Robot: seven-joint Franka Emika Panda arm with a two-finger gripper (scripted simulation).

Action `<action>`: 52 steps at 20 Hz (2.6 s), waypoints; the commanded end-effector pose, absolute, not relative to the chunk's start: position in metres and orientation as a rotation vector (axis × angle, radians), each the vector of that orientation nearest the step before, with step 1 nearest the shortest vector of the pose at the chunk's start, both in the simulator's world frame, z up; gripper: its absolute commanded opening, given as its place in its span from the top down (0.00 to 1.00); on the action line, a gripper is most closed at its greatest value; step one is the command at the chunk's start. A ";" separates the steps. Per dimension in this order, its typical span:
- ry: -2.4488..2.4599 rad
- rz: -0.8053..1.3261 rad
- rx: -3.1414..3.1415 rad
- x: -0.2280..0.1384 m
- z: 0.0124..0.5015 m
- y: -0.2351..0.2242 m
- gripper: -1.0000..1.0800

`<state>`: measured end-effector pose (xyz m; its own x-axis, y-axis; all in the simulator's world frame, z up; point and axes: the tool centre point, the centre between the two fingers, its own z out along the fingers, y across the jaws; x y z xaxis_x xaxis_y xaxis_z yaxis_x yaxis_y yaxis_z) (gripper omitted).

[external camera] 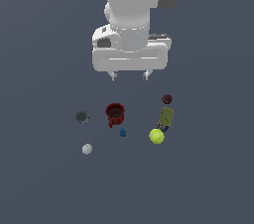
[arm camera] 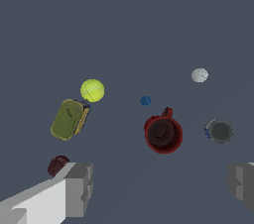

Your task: Pick up a designated object from a clutter of objects.

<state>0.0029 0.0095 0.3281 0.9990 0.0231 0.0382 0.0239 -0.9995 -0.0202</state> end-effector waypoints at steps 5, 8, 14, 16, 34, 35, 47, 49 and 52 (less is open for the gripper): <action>0.007 -0.054 -3.127 0.002 0.311 0.024 0.04; 0.040 -0.050 -3.132 0.000 0.298 0.035 0.04; 0.130 -0.044 -3.141 -0.007 0.263 0.066 0.04; 0.165 -0.043 -3.144 -0.011 0.249 0.078 0.04; 0.456 -0.029 -3.124 -0.079 0.137 0.179 0.04; 0.472 -0.028 -3.121 -0.084 0.131 0.184 0.04; 0.600 -0.006 -3.087 -0.136 0.086 0.223 0.04; 0.611 -0.004 -3.083 -0.140 0.083 0.226 0.04; 0.621 -0.001 -3.080 -0.145 0.080 0.229 0.04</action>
<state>-0.1426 0.2271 0.0813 0.9237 -0.3830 0.0013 -0.3830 -0.9237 0.0013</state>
